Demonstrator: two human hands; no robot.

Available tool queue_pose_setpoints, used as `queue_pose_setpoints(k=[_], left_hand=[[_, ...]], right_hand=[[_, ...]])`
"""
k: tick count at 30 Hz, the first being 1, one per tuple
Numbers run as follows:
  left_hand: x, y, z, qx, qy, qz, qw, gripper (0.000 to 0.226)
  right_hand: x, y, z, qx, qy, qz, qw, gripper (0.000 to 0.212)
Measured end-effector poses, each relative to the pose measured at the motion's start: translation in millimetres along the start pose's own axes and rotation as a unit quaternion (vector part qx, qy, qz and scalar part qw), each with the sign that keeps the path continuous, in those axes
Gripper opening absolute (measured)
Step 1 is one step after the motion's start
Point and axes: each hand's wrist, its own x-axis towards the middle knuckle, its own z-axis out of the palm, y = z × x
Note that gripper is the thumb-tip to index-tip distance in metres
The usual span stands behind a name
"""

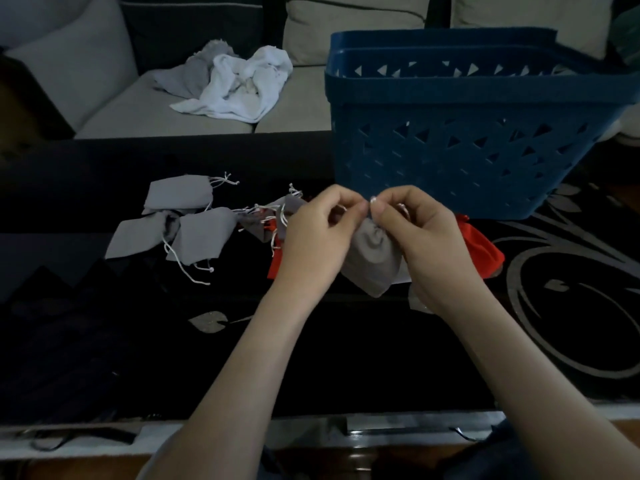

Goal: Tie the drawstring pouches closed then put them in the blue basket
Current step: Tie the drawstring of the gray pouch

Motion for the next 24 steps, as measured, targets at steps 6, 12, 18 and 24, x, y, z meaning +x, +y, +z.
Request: queue_pose_setpoints(k=[6,12,18,24], left_hand=[[0.5,0.7,-2.5,-0.054,-0.014,-0.050,0.997,0.011],[0.5,0.5,-6.8,-0.083,-0.125,-0.091,0.984,0.016],[-0.3,0.7,-12.7,-0.086,-0.171,-0.053,0.980,0.009],[-1.3,4.3,-11.6,-0.117,-0.166,-0.048,0.978,0.017]], right_hand=[[2.2,4.2,3.1,-0.063,0.003,-0.036,0.997,0.012],[2.4,3.2,1.8,-0.081,0.021,-0.038,0.996,0.014],[-0.9,-1.9,-2.5,-0.090,0.029,-0.079,0.992,0.024],[-2.3,-2.3,-3.3,-0.075,-0.003,-0.104,0.992,0.016]])
